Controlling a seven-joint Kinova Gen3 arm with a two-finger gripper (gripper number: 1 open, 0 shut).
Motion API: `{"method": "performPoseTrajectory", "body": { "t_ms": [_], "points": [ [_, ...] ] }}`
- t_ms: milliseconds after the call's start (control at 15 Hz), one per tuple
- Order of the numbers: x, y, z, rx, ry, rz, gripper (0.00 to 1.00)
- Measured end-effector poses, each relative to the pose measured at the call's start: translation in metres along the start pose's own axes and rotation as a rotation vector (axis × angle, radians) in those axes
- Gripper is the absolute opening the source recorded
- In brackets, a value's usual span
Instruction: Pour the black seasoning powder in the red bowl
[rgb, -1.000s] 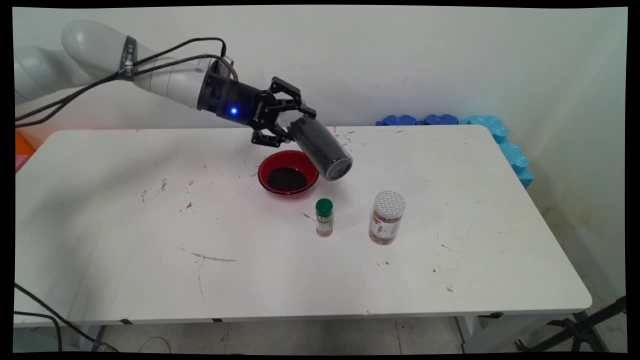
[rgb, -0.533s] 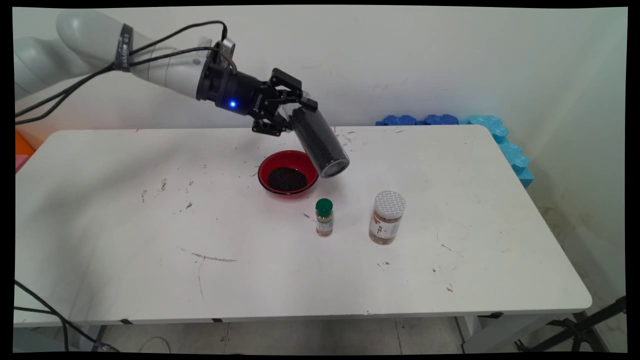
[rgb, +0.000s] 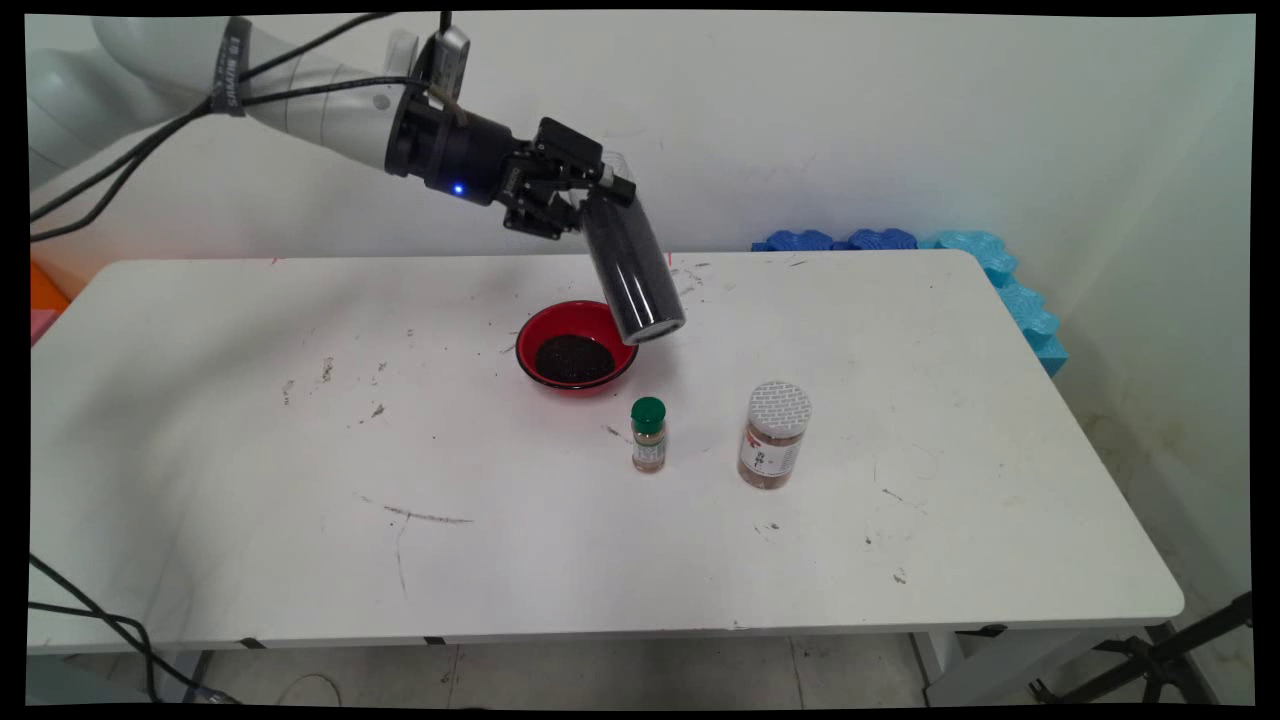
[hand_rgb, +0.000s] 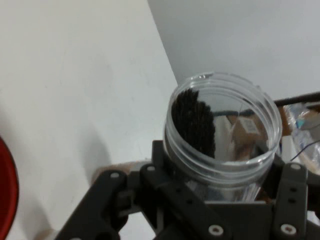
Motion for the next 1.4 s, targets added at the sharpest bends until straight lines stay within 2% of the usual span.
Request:
{"method": "performPoseTrajectory", "body": {
  "t_ms": [533,1200,1400],
  "points": [
    [0.007,0.019,-0.009,-0.002,0.001,0.28,0.0],
    [-0.003,0.035,-0.018,-0.018,-0.058,0.702,0.0],
    [-0.006,0.038,-0.019,-0.02,-0.073,0.794,0.0]
  ]
}}
